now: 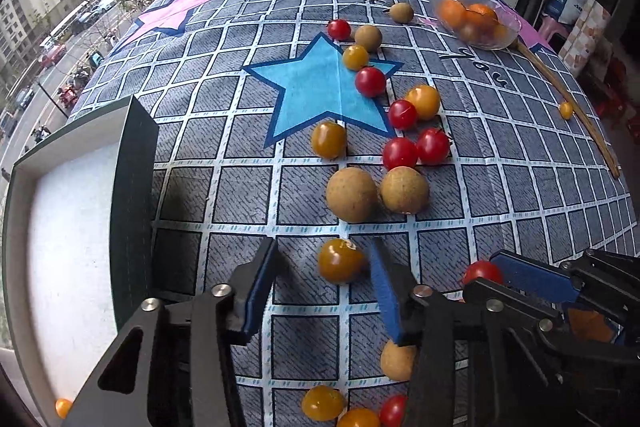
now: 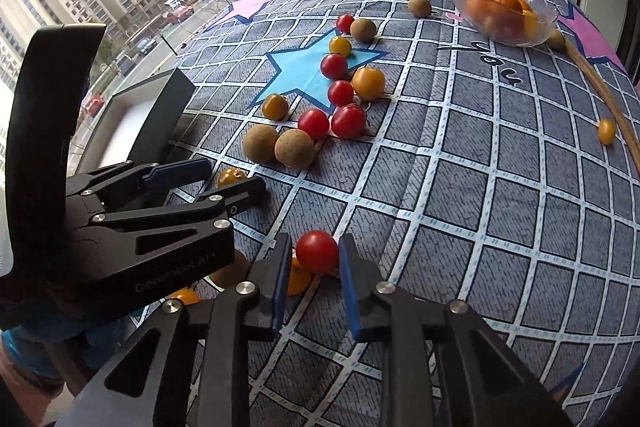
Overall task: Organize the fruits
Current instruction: 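Grasp a red tomato with the right tool while the left tool grasps a brownish tomato, then carry both held tomatoes over the white tray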
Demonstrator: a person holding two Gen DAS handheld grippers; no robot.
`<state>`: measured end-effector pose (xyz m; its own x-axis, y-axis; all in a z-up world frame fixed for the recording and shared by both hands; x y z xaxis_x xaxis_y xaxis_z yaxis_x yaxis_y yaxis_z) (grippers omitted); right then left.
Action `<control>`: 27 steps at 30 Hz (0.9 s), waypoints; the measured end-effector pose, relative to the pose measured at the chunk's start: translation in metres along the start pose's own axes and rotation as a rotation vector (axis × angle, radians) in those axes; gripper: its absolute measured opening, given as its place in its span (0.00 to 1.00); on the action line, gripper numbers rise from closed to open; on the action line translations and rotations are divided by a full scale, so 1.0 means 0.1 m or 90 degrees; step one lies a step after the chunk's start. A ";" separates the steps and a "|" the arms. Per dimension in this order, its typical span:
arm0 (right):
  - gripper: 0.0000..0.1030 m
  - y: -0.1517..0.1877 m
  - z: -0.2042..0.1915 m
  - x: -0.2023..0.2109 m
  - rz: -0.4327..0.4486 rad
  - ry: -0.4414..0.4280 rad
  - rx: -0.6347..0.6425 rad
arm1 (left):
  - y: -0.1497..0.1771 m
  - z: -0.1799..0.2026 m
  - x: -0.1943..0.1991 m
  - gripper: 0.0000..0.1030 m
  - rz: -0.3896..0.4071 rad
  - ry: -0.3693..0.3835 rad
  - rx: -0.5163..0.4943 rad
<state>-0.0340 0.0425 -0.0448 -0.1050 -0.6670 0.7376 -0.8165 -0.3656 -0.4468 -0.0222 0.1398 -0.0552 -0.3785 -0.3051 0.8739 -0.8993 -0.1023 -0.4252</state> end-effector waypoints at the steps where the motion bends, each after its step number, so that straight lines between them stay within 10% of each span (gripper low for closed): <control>1: 0.22 0.01 0.01 0.01 0.001 -0.003 -0.004 | -0.01 0.02 0.01 0.30 0.003 0.002 -0.005; 27: 0.22 0.10 -0.12 0.44 0.031 -0.039 -0.022 | 0.29 -0.54 0.61 0.22 0.078 0.016 0.085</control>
<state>-0.0537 0.0172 -0.0113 -0.1114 -0.7220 0.6829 -0.8306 -0.3096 -0.4629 -0.0827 0.1692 -0.0019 -0.4909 -0.2991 0.8183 -0.8093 -0.1911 -0.5554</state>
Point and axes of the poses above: each gripper's, at about its wrist camera, not at the fingertips, and x roughly against the way its jaws point, z to its right, y to its underside, the point moved 8 cm from there along -x, roughly the way its jaws point, and after that the axes turned 15 degrees about -y, right-handed, at the moved point
